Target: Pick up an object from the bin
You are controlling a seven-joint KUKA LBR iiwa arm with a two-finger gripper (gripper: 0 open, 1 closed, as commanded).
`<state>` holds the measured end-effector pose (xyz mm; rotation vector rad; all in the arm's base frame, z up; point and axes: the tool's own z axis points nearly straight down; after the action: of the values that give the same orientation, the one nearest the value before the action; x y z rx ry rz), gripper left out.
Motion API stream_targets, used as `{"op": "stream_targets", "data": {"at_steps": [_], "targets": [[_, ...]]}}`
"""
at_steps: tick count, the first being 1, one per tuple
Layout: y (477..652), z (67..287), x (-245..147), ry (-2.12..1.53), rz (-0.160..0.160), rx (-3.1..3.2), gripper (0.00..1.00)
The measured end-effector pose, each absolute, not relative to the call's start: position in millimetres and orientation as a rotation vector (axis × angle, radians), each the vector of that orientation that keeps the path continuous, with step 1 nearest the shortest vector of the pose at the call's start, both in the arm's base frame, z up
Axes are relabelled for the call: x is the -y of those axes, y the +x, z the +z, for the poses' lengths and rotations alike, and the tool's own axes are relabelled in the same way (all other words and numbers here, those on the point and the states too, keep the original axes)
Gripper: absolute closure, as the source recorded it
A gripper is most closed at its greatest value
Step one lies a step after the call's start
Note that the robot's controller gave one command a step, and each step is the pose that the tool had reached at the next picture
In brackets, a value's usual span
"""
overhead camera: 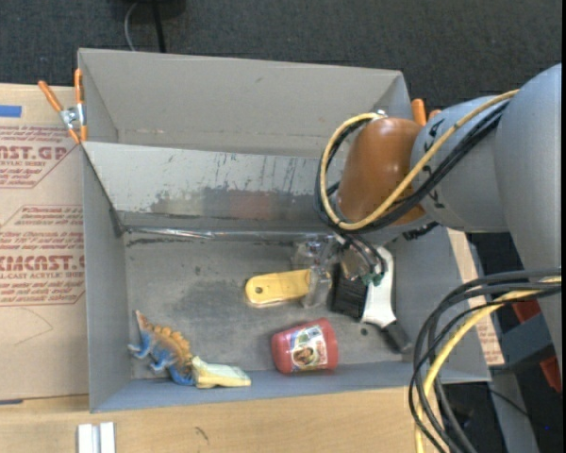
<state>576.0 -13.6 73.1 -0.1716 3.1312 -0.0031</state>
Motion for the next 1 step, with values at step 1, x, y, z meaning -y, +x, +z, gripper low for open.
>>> {"op": "stream_targets", "data": {"at_steps": [1], "targets": [[575.2, 78.4, 13.4, -0.17, -0.002, -3.135, 1.0]]}}
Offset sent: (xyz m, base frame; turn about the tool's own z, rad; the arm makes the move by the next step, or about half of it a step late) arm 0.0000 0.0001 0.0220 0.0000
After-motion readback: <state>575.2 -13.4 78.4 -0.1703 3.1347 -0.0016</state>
